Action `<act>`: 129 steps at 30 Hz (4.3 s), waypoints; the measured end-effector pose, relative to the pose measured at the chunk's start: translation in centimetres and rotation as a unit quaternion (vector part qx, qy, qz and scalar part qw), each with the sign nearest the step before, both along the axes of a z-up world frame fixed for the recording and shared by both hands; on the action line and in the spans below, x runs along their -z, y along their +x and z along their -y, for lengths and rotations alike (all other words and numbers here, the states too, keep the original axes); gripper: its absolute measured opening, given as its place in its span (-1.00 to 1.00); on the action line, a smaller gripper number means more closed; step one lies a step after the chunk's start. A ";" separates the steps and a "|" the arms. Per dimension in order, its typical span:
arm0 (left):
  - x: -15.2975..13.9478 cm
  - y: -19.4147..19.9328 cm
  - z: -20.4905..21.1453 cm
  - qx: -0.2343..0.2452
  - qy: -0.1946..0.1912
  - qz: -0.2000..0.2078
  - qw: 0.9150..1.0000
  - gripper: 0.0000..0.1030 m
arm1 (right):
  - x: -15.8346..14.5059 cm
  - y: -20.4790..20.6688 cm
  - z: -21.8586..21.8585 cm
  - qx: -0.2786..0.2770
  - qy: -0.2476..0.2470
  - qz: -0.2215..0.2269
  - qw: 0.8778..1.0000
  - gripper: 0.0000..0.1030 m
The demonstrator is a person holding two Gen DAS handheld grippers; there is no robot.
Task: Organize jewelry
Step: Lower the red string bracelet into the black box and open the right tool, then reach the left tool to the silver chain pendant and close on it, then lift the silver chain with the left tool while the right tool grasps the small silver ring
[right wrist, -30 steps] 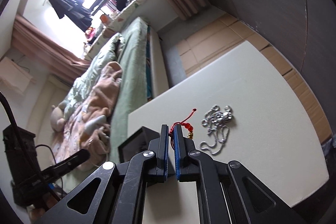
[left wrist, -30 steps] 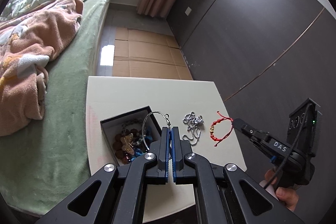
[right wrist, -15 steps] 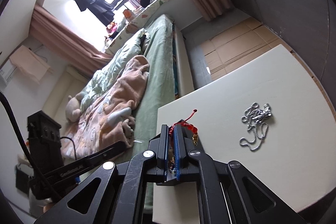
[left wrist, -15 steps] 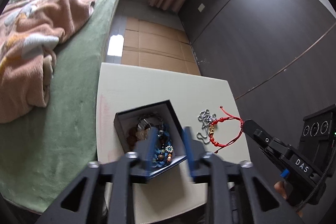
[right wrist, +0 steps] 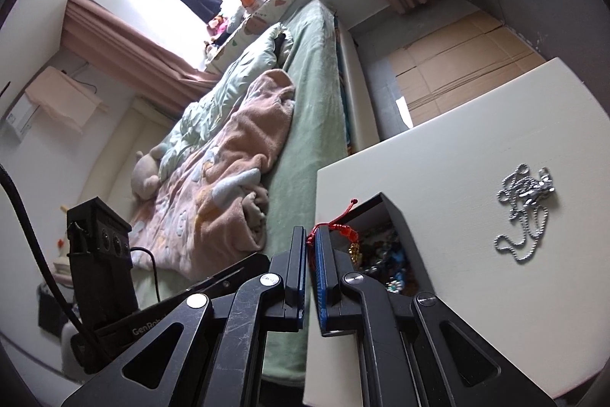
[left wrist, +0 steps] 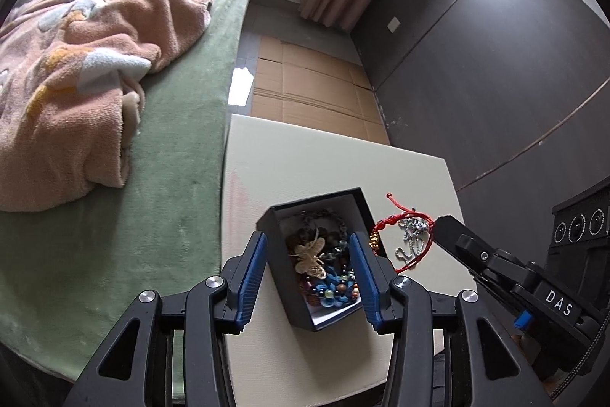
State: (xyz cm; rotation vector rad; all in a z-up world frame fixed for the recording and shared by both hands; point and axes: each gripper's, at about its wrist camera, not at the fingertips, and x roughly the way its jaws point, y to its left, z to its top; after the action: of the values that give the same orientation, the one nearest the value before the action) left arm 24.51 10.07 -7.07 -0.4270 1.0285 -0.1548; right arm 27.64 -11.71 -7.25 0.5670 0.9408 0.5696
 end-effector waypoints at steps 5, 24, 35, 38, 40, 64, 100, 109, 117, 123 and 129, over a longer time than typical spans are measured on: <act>-0.2 -0.3 -0.8 -0.015 0.002 0.001 1.000 -0.10 | 0.7 0.9 -1.9 -0.020 0.033 -0.015 0.999 -0.87; -1.5 -0.7 3.7 0.028 0.007 0.016 0.999 -0.09 | 1.1 -0.4 2.8 0.029 -0.019 -0.040 0.999 0.19; -1.5 0.6 9.0 0.065 0.025 0.034 0.997 0.55 | 1.6 -0.4 9.5 0.092 -0.051 -0.025 0.994 0.48; -1.3 1.1 10.3 0.070 0.031 0.033 0.997 0.58 | 1.9 -0.4 11.6 0.103 -0.041 -0.018 0.994 0.59; -1.1 1.6 11.2 0.075 0.035 0.029 0.996 0.58 | 2.5 -0.4 13.0 0.113 -0.037 -0.017 0.993 0.67; 5.8 8.4 22.1 0.162 0.112 -0.037 0.980 0.58 | 7.3 0.1 22.1 0.177 0.002 -0.104 0.979 0.67; 8.9 12.2 22.0 0.193 0.153 -0.071 0.967 -0.67 | 9.5 1.7 21.4 0.175 -0.009 -0.151 0.973 0.67; 4.0 11.3 19.7 0.180 0.132 -0.032 0.974 -0.67 | 9.4 3.4 19.4 0.152 -0.035 -0.141 0.978 0.62; 0.2 10.3 16.9 0.155 0.123 -0.002 0.980 -0.67 | 8.4 6.6 16.0 0.104 -0.125 -0.112 0.980 -0.13; -2.7 9.7 14.6 0.134 0.122 0.018 0.983 -0.67 | 7.8 8.2 12.3 0.039 -0.208 -0.083 0.974 -0.32; -5.9 9.0 13.4 0.127 0.125 0.045 0.983 -0.67 | 8.0 9.2 10.7 0.015 -0.269 -0.075 0.960 -0.32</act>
State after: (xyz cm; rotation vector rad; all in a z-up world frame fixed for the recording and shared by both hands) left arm 33.46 -3.34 -1.16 -0.0584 0.9954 -0.2662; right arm 36.83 -22.42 -15.26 0.1339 1.1744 0.2243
